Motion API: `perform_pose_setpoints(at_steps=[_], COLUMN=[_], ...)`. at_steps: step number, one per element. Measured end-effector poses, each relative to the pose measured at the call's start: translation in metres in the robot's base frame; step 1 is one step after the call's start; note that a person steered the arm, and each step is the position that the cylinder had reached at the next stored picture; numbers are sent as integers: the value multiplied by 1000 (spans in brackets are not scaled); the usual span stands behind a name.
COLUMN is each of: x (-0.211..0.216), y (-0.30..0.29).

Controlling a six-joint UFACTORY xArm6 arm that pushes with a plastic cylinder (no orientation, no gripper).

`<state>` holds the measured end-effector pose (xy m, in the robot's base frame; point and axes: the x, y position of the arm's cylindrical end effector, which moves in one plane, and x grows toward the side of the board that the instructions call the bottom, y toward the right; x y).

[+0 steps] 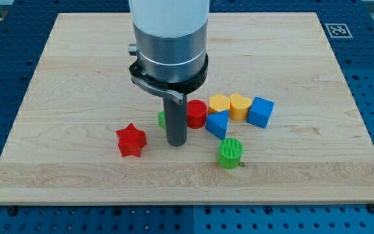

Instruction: Slide the green circle closer to the red circle

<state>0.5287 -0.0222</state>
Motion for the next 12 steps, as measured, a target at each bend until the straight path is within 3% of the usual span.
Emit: perform_pose_setpoints(at_steps=[1, 3, 5, 7, 12], x=[2, 54, 85, 62, 29], y=[0, 15, 82, 122, 91])
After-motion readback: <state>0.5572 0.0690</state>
